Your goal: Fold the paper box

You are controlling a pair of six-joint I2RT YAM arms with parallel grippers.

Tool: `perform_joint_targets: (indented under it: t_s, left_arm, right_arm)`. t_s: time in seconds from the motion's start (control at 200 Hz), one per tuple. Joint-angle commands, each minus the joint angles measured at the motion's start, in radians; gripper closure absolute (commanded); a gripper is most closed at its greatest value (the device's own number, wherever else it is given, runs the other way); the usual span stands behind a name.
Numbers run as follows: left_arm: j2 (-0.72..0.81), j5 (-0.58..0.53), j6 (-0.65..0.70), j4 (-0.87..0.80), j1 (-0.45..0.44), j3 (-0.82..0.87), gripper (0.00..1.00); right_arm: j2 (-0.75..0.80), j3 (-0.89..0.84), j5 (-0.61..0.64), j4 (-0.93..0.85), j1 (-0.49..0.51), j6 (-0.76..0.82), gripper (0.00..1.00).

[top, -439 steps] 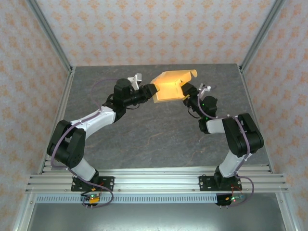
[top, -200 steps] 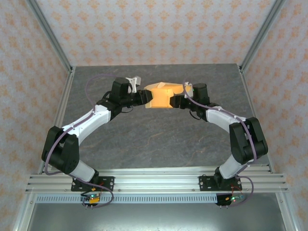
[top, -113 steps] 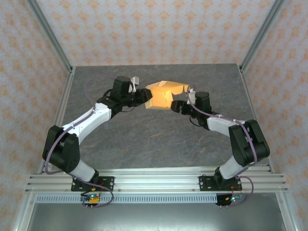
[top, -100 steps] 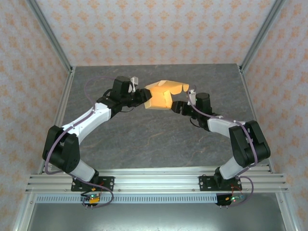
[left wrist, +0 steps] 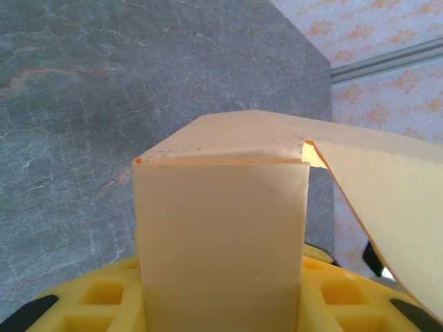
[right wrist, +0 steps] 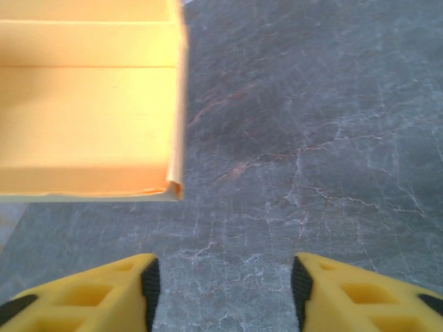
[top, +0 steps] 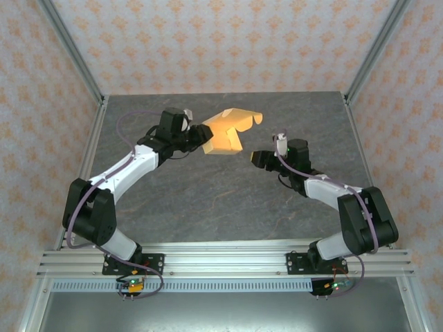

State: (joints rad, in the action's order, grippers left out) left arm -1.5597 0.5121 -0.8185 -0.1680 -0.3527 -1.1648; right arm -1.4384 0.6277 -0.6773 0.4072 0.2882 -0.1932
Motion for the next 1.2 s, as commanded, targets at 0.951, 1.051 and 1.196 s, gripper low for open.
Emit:
perform_joint_targets:
  t_s: [0.951,1.051,1.196]
  left_arm:
    - [0.018,0.123,0.132,0.049,-0.014,-0.006,0.73]
    - [0.028,0.095,0.134,0.039,-0.014,0.0,0.73]
    - [0.035,0.089,0.127,0.048,-0.014,0.007,0.73]
  right_arm:
    - [-0.181,0.344,-0.086,-0.227,0.043,0.047,0.55]
    - [-0.171,0.367,-0.116,-0.301,0.019,0.083,0.51]
    - [-0.168,0.388,-0.147,-0.376,-0.004,0.122,0.48]
